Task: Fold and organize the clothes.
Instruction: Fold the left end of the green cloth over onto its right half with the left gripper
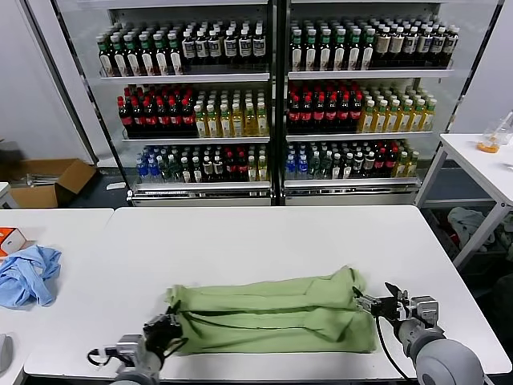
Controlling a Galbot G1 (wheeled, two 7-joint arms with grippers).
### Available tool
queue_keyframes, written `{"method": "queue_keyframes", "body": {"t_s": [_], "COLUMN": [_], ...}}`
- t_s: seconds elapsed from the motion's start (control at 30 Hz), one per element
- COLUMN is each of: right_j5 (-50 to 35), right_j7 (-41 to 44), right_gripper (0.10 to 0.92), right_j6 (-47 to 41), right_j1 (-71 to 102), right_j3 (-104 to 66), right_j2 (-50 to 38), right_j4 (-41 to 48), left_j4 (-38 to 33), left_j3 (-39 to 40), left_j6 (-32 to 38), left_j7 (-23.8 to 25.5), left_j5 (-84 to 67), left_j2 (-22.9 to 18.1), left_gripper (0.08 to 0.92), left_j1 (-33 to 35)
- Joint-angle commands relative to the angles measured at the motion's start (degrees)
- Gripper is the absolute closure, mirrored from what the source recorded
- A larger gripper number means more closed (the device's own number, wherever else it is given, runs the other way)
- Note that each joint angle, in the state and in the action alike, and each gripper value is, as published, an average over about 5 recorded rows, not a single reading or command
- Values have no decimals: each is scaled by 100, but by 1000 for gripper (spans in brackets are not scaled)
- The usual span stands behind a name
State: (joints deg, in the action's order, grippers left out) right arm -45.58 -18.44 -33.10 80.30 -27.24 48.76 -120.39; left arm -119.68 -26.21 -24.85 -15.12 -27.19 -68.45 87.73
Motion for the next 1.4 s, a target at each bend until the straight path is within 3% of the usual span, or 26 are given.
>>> {"method": "queue_keyframes", "body": {"t_s": [0.03,0.33,0.5,0.7,0.9,1.17,1.4], "right_j5": [-7,-46,-41,-9,27,30,27], "right_j7": [-8,-14,-10,-22,-26,-10,-2], "right_gripper": [203,203,203,203,203,203,203], "right_j6": [1,1,2,0,0,2,2], "right_j1": [-22,-45,28,45,28,7,8], "right_j3": [2,-39,-85,-58,5,38,57], "right_j2": [9,-35,-52,-72,-114,-180,-205], "right_j4": [-9,-29,-74,-117,-121,-106,-119], "left_j4": [-71,198,-202,-1176,-1557,-990,-202], "left_j3": [-1647,-2616,-2759,-2120,-991,211,886], "left_j6": [-39,-140,-324,-454,-419,-244,-175], "left_j7": [221,330,316,248,215,183,177], "left_j5": [-1069,-1618,-2528,-4081,-4770,-4581,-4297], "left_j2": [1033,1553,1592,935,131,-511,-793], "left_gripper": [911,913,913,913,914,915,915], "left_j1": [203,47,83,77,-11,-403,-873]}}
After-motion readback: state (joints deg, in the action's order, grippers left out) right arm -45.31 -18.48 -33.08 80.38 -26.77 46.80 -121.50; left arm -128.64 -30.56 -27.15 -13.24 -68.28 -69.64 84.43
